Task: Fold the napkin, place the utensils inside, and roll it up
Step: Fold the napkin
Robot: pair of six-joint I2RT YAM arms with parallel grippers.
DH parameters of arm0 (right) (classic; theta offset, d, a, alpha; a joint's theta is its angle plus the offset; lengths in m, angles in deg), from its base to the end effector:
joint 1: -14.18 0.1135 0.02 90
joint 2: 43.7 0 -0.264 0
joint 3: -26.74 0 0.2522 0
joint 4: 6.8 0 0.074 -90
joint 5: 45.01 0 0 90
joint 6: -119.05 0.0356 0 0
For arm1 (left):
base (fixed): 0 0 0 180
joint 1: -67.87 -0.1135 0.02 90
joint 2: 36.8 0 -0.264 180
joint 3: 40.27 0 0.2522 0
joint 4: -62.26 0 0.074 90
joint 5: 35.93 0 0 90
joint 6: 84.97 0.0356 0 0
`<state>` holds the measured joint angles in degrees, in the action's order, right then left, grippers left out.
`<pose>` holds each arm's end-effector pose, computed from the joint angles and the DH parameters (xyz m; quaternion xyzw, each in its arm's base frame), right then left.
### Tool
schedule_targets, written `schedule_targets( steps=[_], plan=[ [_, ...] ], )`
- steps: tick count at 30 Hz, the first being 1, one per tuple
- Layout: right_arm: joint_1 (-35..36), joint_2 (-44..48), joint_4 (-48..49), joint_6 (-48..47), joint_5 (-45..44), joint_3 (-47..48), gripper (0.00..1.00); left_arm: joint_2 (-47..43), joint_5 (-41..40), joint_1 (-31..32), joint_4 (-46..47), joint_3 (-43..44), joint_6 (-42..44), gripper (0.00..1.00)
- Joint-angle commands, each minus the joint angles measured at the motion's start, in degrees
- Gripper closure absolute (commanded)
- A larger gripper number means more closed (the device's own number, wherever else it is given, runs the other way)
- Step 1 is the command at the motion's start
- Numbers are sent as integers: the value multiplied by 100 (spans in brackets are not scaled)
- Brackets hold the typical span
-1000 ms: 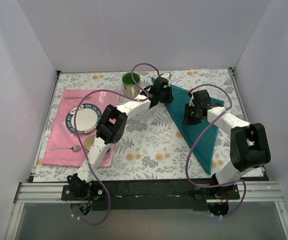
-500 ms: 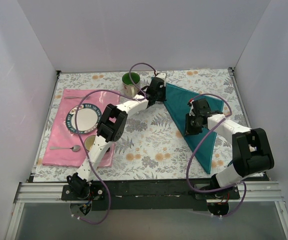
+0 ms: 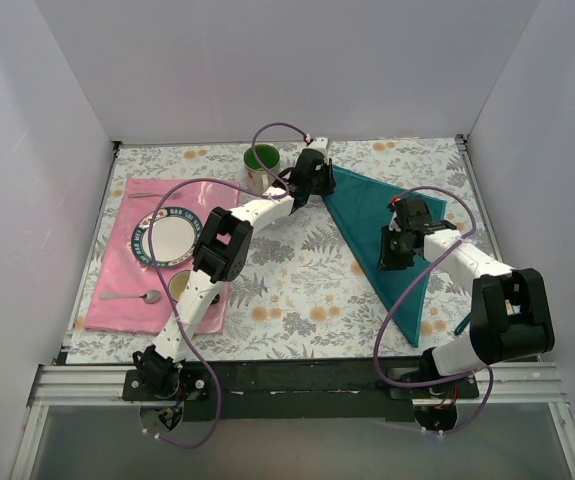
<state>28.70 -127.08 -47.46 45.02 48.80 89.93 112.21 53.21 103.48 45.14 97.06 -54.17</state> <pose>0.2701 0.0724 0.1930 0.0039 0.9673 0.0972 0.2342 0.4794 -0.3427 0.1456 -0.1797 0.8418 -0.3704 0.3493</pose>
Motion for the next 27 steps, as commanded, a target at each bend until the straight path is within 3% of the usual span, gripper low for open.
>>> schedule_targets(
  steps=[1,11,17,27],
  plan=[
    [-196,198,-149,205,-144,-232,75,119,78,-116,309,352,-363,87],
    [-204,365,-351,284,-311,-408,74,655,806,-423,520,694,-549,87],
    [-204,577,-369,196,-197,-328,73,454,1079,-485,915,484,-566,87],
    [-204,568,-351,337,-21,-601,73,216,667,-485,1144,361,-575,87]
  ],
)
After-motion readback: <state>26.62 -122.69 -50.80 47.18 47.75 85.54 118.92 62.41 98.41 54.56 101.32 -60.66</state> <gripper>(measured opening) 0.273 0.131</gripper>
